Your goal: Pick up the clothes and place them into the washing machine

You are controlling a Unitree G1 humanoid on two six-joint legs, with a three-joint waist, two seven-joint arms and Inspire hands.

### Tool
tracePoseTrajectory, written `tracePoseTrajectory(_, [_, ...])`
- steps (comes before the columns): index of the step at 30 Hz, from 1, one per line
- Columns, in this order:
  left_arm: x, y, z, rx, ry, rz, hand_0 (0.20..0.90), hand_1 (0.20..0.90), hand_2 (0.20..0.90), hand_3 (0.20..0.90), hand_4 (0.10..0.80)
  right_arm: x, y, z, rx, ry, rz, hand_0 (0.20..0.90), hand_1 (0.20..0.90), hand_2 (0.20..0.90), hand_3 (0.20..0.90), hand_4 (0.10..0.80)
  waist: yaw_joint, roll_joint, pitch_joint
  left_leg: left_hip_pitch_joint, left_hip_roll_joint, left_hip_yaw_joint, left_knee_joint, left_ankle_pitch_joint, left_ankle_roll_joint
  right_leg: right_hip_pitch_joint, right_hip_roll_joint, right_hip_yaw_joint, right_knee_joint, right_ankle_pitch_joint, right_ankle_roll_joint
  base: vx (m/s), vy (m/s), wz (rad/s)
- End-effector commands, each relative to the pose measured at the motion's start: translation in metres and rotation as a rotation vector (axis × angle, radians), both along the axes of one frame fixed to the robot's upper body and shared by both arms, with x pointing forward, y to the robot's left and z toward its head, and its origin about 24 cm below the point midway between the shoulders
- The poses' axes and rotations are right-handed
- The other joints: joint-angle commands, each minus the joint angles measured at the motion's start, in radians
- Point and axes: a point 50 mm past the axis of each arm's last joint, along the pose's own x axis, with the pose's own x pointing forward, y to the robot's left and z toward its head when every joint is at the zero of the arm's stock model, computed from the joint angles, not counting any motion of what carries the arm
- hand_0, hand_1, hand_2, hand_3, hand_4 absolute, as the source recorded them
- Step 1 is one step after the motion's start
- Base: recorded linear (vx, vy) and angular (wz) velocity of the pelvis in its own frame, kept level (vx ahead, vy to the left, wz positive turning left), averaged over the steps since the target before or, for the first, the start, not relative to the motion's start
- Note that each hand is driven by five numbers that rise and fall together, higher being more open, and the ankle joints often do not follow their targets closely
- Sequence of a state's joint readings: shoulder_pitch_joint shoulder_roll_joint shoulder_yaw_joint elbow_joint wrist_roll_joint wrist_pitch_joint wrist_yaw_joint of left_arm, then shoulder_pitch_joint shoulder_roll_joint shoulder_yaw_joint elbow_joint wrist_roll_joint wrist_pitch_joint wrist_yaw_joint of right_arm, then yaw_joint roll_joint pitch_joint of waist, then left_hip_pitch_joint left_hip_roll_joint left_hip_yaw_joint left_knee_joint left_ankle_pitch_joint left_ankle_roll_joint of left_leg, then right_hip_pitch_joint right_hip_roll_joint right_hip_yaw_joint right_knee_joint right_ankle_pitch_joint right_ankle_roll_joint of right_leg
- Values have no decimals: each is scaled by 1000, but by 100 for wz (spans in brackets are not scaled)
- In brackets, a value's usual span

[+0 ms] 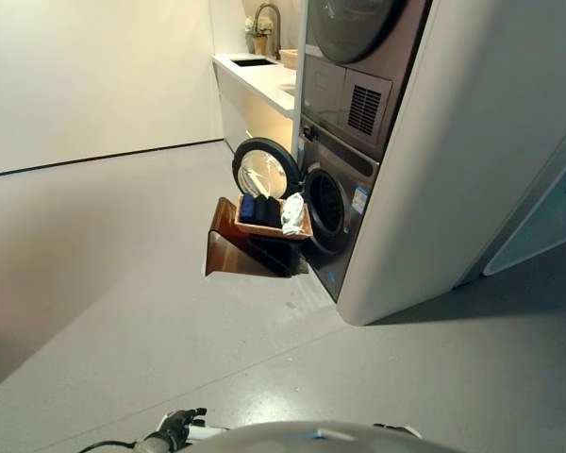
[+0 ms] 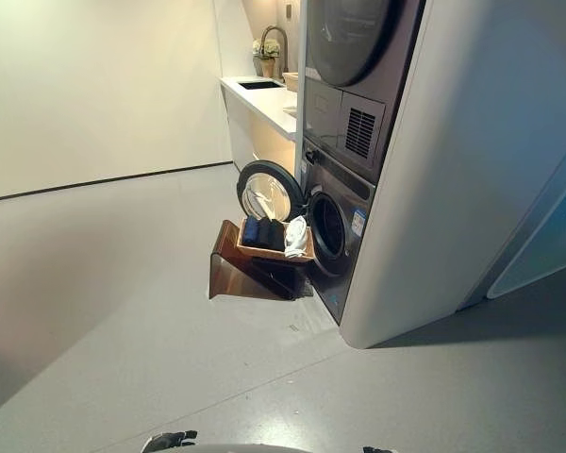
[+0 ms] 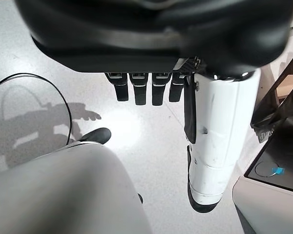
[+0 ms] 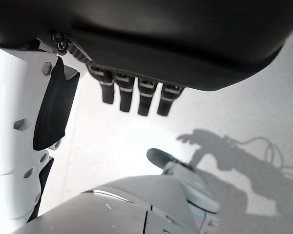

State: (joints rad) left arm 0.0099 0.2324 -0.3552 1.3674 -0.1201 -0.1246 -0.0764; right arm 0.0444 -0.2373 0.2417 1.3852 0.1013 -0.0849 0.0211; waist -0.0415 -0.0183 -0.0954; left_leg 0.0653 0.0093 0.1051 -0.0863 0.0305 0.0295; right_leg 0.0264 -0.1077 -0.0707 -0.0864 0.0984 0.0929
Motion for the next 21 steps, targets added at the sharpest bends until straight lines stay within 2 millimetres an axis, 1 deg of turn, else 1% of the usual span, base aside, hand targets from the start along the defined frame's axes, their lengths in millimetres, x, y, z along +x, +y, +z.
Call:
tracePoseTrajectory(1, [26,-16,1,-22,-66,-10,900,900,900,900,800,5,-6,1,-36,57,82,900,900,900,900,800,11,4,48,7,7,50,-1,-72,-61,-6,7,-27,-1,-66,24,0,0,0])
tracePoseTrajectory(3, [23,-17,1,-21,-58,-8,900,900,900,900,800,6,-7,2,-42,55,81,900,900,900,900,800,12,4,50,3,6,46,-1,-70,-61,-8,9,-25,-1,-66,23,0,0,0])
tracePoseTrajectory(7, [27,-14,2,-9,-69,9,900,900,900,900,800,9,-10,3,-54,42,75,900,900,900,900,800,13,3,64,-11,1,38,0,-68,-55,-20,8,-21,-1,-58,22,-5,5,1])
tracePoseTrajectory(11, [23,-12,1,31,-23,-95,900,900,900,900,800,15,-14,4,-69,41,92,900,900,900,900,800,7,5,87,-34,-11,41,18,-76,-43,-39,-2,-14,10,-56,25,-14,58,1])
tracePoseTrajectory(14, [30,-7,3,22,-69,-3,900,900,900,900,800,7,-18,5,-75,74,78,900,900,900,900,800,15,7,95,-48,-26,29,34,-88,-32,-46,-16,-14,18,-57,27,39,87,-4])
tracePoseTrajectory(16, [32,-7,4,15,-80,15,900,900,900,900,800,6,-20,5,-80,77,67,900,900,900,900,800,16,9,96,-56,-31,25,41,-93,-27,-51,-21,-17,28,-61,30,37,84,3])
tracePoseTrajectory(17, [34,-9,4,12,-91,20,900,900,900,900,800,8,-24,6,-89,68,40,900,900,900,900,800,20,13,103,-71,-36,23,68,-107,-18,-69,-35,-20,76,-74,34,57,122,5])
tracePoseTrajectory(18, [34,-9,4,13,-86,16,900,900,900,900,800,8,-25,7,-91,64,25,900,900,900,900,800,22,15,106,-74,-35,24,83,-119,-11,-84,-38,-23,130,-90,35,56,123,5])
tracePoseTrajectory(19, [34,-9,4,13,-86,16,900,900,900,900,800,8,-25,7,-91,64,25,900,900,900,900,800,22,14,105,-76,-35,24,84,-120,-11,-87,-39,-23,133,-92,36,48,102,4])
tracePoseTrajectory(20, [36,-9,4,15,-91,13,900,900,900,900,800,9,-28,8,-99,59,18,900,900,900,900,800,22,18,112,-72,-36,24,90,-128,-2,-112,-37,-24,210,-106,37,93,177,3])
tracePoseTrajectory(21, [44,-6,7,13,-120,32,900,900,900,900,800,13,-31,9,-106,42,1,900,900,900,900,800,11,32,140,-46,-31,16,95,-148,19,-188,-34,-31,411,-93,41,110,214,2])
